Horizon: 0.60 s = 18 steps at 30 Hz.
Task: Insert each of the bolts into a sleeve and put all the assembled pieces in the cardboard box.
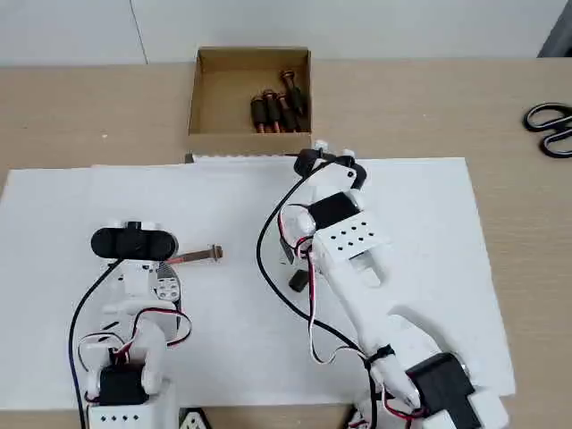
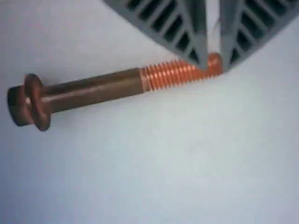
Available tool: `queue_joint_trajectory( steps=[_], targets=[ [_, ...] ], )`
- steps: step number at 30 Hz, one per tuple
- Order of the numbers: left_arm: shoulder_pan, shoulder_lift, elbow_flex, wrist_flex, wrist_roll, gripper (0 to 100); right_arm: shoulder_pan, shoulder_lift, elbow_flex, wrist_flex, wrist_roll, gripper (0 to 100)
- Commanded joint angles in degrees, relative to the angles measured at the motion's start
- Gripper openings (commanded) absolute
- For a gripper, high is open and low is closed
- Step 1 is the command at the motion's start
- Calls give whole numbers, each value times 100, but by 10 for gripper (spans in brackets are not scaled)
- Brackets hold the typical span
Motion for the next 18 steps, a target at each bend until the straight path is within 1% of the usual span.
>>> queue_joint_trajectory(
  steps=[1,3,6,8,14,18],
  targets=[
    [-53,-70,-13,-141,-18,6,-127,-22,-35,-40,-53,9],
    [-53,-70,-13,-141,-18,6,-119,-22,-35,4,-53,50],
    [-53,-70,-13,-141,-18,6,-119,-31,-97,259,-53,151],
    [-53,-70,-13,-141,-18,6,-119,-31,-246,453,-53,189],
    [-53,-70,-13,-141,-18,6,-127,31,-527,470,-62,166],
    [-53,-70,-13,-141,-18,6,-198,31,-404,145,-62,169]
  ],
)
